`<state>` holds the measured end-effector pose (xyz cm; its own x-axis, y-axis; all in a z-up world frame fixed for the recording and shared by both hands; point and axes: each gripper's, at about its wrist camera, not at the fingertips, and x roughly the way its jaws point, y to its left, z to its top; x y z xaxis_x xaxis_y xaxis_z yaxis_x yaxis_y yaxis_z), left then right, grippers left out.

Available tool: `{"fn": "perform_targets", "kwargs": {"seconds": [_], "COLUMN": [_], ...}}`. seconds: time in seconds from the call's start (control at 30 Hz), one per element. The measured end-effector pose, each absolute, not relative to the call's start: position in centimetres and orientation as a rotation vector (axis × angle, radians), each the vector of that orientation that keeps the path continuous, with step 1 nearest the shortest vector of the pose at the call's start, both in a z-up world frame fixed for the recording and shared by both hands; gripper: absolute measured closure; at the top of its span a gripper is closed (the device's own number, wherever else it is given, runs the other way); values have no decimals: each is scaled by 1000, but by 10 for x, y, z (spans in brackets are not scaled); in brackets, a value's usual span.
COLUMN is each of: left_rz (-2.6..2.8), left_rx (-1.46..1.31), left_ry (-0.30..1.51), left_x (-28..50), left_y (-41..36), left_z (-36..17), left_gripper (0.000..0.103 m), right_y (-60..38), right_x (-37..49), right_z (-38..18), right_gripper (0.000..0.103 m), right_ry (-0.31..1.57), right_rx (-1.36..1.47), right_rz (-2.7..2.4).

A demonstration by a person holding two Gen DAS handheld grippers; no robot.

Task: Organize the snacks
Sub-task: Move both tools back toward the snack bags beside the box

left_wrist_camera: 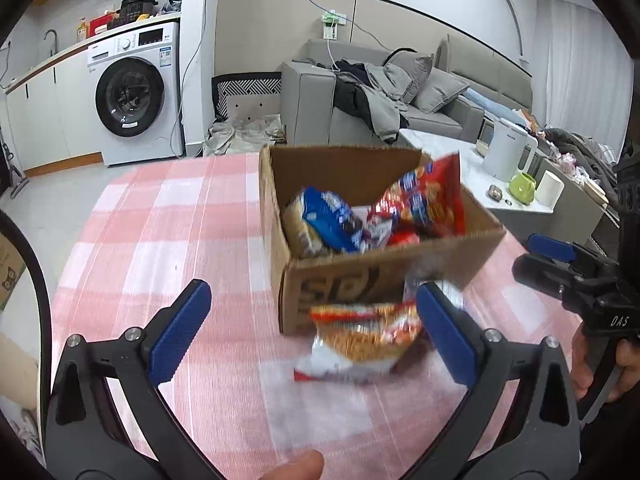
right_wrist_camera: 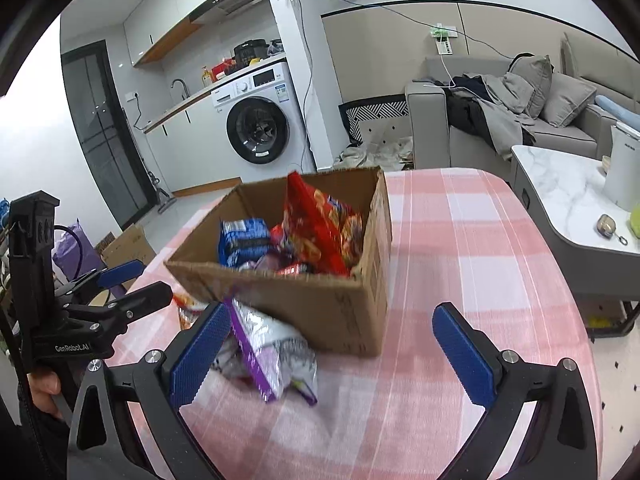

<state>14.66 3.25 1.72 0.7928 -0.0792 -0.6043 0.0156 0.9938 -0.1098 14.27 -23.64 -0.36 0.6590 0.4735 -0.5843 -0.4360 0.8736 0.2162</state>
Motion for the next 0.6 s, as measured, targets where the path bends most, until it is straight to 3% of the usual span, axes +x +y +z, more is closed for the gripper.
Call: {"fn": "perform_targets", "kwargs": {"seconds": [0.6], "left_rz": [-45], "left_rx": [-54], "left_ry": [742], "left_x": [140], "left_y": [18], "left_z": [-26], "left_gripper": [1], "right_y": [-222], "right_x": [120], "right_z": [-46], "right_gripper": [0], "right_ry": [739], "right_rx": [27], "right_rz": [530]}}
